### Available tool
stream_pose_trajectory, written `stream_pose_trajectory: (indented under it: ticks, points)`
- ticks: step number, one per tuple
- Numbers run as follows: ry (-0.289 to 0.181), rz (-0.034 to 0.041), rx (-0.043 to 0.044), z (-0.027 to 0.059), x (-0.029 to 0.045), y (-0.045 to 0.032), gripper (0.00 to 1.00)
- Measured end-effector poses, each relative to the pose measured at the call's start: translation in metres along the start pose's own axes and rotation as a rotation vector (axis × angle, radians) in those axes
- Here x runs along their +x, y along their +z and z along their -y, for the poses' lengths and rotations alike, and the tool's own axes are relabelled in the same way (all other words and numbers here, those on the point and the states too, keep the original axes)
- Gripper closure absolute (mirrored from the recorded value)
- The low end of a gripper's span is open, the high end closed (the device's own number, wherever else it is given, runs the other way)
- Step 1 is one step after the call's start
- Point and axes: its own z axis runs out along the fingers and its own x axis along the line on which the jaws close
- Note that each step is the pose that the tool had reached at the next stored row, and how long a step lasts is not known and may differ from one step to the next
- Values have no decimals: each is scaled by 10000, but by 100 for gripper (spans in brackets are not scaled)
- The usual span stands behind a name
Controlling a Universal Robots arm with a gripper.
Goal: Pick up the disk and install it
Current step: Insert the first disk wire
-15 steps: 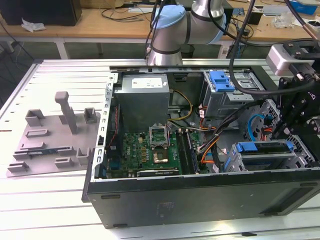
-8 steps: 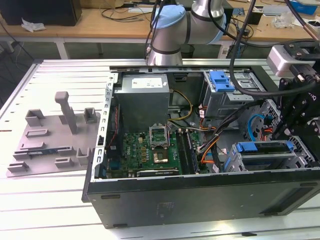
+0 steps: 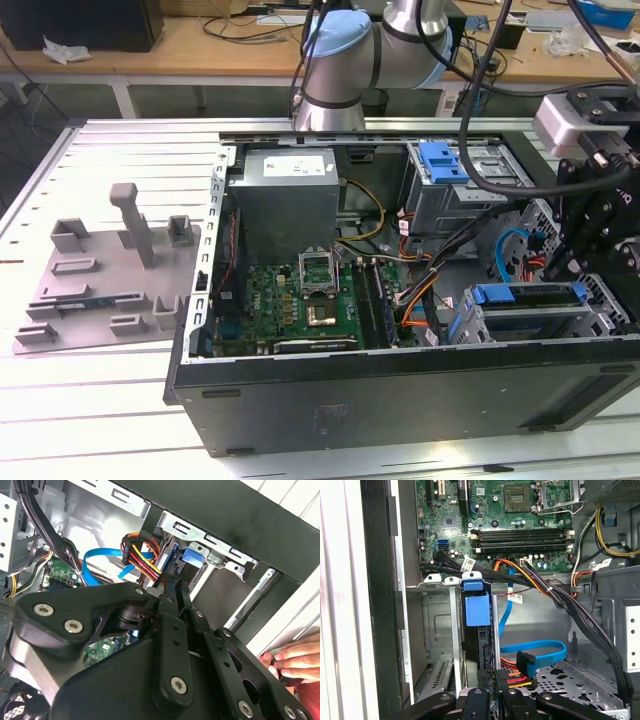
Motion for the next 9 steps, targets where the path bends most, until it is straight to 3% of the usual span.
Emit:
stream_pose_trajectory:
  ticks: [9]
  points:
    - [0,0,0,0,9,29,83]
